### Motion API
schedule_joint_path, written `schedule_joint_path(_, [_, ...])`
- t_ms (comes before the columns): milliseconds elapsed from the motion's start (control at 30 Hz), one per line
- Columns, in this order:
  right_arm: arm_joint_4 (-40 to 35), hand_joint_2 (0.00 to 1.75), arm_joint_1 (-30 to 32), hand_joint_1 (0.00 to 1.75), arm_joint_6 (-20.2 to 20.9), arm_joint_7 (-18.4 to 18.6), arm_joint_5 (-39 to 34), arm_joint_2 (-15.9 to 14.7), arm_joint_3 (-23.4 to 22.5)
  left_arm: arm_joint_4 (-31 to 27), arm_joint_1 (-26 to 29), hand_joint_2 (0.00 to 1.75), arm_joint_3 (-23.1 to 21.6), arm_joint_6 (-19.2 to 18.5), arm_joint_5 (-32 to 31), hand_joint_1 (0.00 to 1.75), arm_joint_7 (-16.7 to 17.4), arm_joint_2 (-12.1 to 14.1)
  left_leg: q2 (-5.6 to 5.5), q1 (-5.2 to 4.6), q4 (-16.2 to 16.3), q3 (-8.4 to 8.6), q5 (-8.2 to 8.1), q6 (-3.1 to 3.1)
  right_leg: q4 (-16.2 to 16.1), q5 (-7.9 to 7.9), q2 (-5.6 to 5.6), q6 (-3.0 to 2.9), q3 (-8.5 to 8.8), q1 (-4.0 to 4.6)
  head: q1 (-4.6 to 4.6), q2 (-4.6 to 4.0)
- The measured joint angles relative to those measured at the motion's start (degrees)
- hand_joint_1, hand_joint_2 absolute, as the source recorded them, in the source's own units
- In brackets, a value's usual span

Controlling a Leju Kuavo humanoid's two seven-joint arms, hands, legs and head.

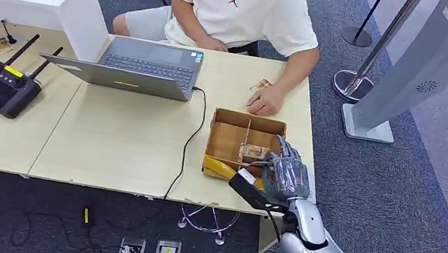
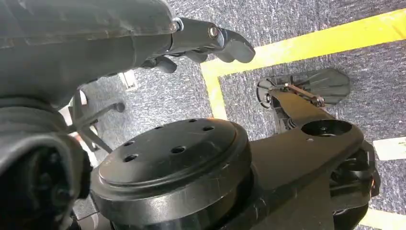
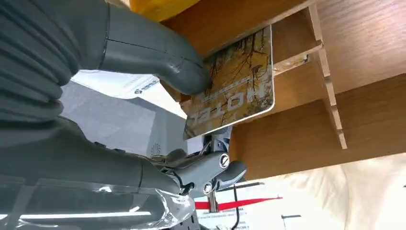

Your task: Pass the card to the sensor for recognition and then transmit it.

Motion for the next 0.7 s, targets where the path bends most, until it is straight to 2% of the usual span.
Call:
schedule_joint_path(300, [-0.52,1.75,-1.20,1.75,-5.07,-0.29,1.46,0.09,-0.46,0.00,0.04,0.00,0.00,0.00,0.24,0.00,0.00,-0.02,0.00,0.00,0.00,-0.01,0.00,0.00,0.00,0.00,0.00,0.00,0.01,0.00,0.00,0.00])
schedule_joint_path(567, [-6.76,1.75,-5.90,1.75,-4.48,3.76,3.67,-0.77,-1.88,0.00,0.06,0.00,0.00,0.00,0.13,0.00,-0.02,-0.17,0.01,0.00,0.01,0.02,0.03,0.00,0.01,0.01,0.01,-0.01,0.01,0.00,0.00,0.00])
schedule_joint_path(700, [-9.77,1.75,-9.04,1.75,-2.12,5.42,4.35,-1.75,-2.19,0.00,0.05,0.00,0.00,0.00,-0.02,0.00,-0.02,-0.17,0.02,0.00,0.01,0.02,0.03,0.00,0.01,0.02,0.02,-0.01,0.01,0.00,0.00,0.00])
